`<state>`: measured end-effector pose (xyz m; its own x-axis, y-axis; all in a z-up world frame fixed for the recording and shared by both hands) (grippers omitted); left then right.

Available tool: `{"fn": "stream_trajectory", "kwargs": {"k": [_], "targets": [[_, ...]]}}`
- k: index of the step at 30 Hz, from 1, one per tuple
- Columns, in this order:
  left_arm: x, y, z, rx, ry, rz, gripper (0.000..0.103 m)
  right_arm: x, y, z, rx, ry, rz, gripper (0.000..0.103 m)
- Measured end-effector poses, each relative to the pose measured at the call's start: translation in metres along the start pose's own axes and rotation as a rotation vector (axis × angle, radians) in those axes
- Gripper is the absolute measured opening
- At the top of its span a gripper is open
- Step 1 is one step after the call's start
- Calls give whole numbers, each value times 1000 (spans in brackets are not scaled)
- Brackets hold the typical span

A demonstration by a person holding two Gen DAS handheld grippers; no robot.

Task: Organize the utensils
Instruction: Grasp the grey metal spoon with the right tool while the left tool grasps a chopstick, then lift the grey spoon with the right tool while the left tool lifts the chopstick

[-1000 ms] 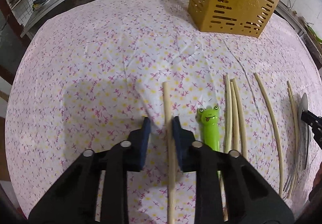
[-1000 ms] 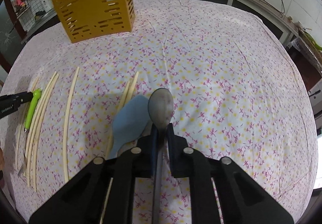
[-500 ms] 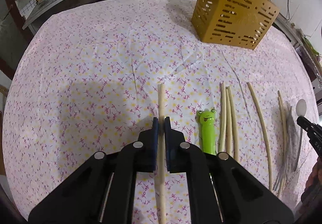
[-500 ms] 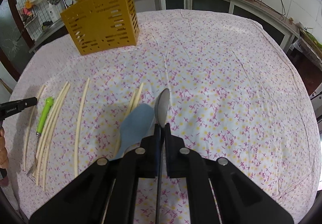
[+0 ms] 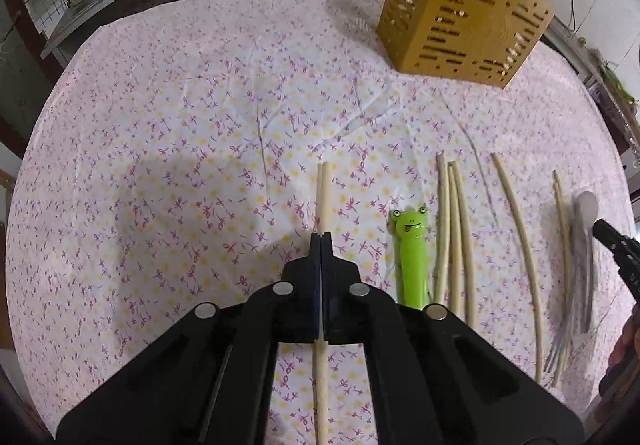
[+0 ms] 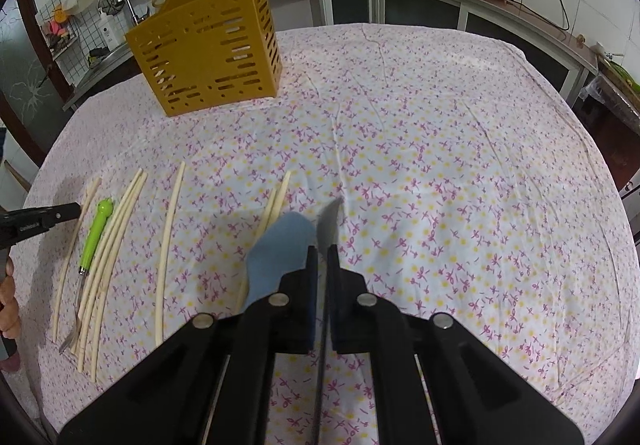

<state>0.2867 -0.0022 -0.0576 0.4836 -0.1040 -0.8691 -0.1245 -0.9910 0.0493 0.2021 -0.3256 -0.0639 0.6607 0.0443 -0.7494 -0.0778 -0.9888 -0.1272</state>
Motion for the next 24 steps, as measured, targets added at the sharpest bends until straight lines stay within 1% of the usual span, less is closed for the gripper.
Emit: {"fn": "stream_trajectory", "kwargs": {"k": [4, 8, 11, 12, 15, 16, 20, 24], "targets": [[4, 4, 0, 18, 8, -25, 0, 3, 0, 2, -4, -6, -3, 5], [7, 7, -1, 32, 1, -32, 1, 8, 2, 5, 3, -19, -3, 5], [9, 7, -3, 27, -2, -36, 5, 12, 5, 6, 14, -39, -9, 5], [10, 7, -4, 22, -2, -39, 9, 13, 6, 6, 15, -45, -7, 5], [16, 6, -4, 13, -24, -22, 27, 14, 9, 7, 26, -58, -12, 5], [18, 7, -3, 13, -30, -17, 30, 14, 9, 6, 31, -62, -13, 5], [21, 12, -1, 36, -18, -40, 30, 17, 8, 2, 23, -75, 4, 5], [27, 19, -6, 44, -27, -48, 30, 17, 11, -3, 19, -88, 36, 5]]}}
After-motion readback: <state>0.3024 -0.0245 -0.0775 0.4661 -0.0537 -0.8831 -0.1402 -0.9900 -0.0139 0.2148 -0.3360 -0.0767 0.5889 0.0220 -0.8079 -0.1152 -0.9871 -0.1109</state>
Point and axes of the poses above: each gripper's, at about its wrist camera, not at the fingertips, and x roughly the way its jaws point, y to its right, z to its underside, the point moved 1 cm from there along x, roughly the way its jaws point, and after that the axes turned 6 degrees about y, right-handed, at the moved point
